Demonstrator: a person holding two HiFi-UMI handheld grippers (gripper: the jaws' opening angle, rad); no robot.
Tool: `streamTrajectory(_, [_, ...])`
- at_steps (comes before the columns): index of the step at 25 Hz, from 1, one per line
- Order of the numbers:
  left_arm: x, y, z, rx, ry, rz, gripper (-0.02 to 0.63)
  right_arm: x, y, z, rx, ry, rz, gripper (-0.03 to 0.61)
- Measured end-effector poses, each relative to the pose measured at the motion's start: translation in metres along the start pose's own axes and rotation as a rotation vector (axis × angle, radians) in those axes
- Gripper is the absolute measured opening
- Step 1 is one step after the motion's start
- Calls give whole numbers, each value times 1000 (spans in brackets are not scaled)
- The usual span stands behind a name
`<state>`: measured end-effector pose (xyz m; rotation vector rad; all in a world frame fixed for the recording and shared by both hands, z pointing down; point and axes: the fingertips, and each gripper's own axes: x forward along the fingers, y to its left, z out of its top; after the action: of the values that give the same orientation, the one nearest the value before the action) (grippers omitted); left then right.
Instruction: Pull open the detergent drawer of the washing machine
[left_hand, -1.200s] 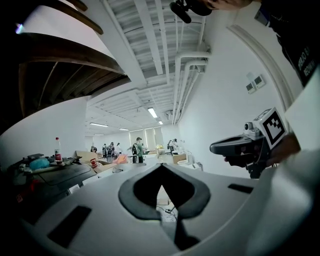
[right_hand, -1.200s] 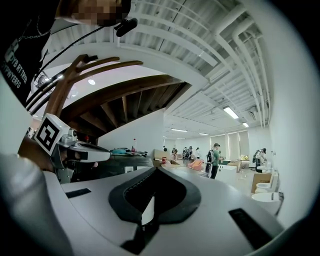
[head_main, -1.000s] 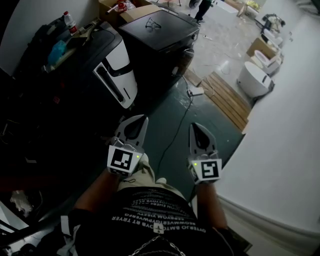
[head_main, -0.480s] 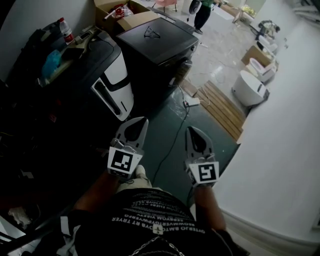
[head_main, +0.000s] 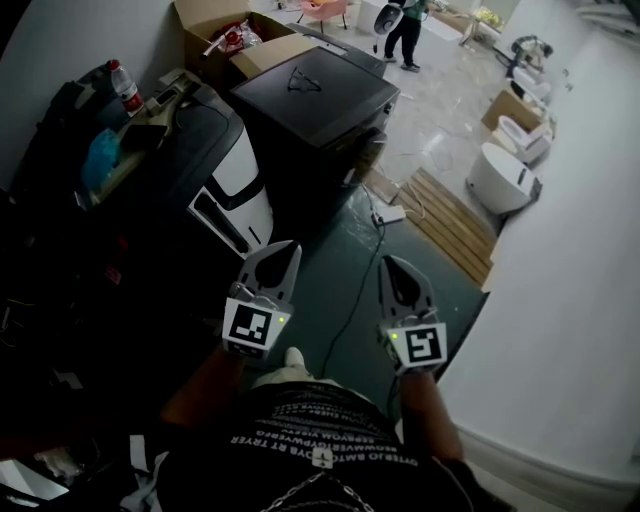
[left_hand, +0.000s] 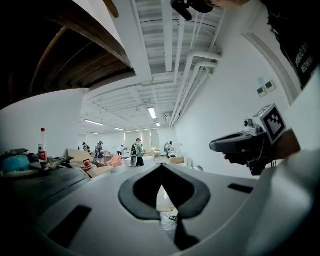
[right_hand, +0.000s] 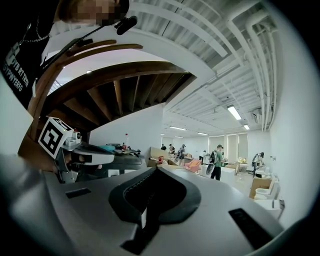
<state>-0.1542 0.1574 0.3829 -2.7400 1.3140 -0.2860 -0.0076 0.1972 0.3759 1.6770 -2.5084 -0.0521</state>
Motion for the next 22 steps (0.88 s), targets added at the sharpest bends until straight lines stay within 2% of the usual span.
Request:
streamTrajectory(6, [17, 9, -3, 7, 0, -38, 3, 10, -2, 2, 1, -2, -25, 2])
streamTrajectory(14, [48, -6, 6, -6, -8, -77, 3, 13, -28, -1, 16, -12, -48, 2])
streamTrajectory(22, [99, -4, 13, -15, 0, -18, 3, 43, -77, -9, 19, -17, 16, 2])
